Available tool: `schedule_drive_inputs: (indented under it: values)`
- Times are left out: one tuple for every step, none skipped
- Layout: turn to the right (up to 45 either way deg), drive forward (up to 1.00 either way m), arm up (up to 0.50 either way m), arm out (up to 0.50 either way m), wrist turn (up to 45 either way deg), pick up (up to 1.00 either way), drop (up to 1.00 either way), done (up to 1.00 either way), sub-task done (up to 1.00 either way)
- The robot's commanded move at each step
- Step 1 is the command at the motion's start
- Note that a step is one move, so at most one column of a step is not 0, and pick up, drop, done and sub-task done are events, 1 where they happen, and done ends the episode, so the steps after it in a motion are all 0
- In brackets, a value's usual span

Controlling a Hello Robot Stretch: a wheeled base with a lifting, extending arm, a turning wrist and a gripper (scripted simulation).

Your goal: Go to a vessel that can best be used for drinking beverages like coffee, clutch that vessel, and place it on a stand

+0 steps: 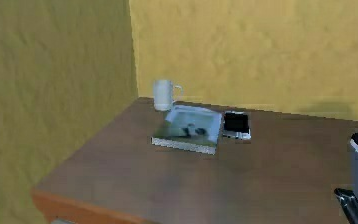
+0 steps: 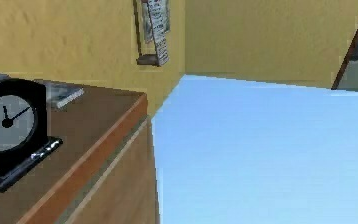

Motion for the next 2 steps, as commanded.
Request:
schedule_drive_inputs:
  values:
    - [-45.0,0.00,0.00,0.00,0.0,0.00,0.00,0.00,0.00]
    - [-45.0,0.00,0.00,0.00,0.0,0.00,0.00,0.00,0.00]
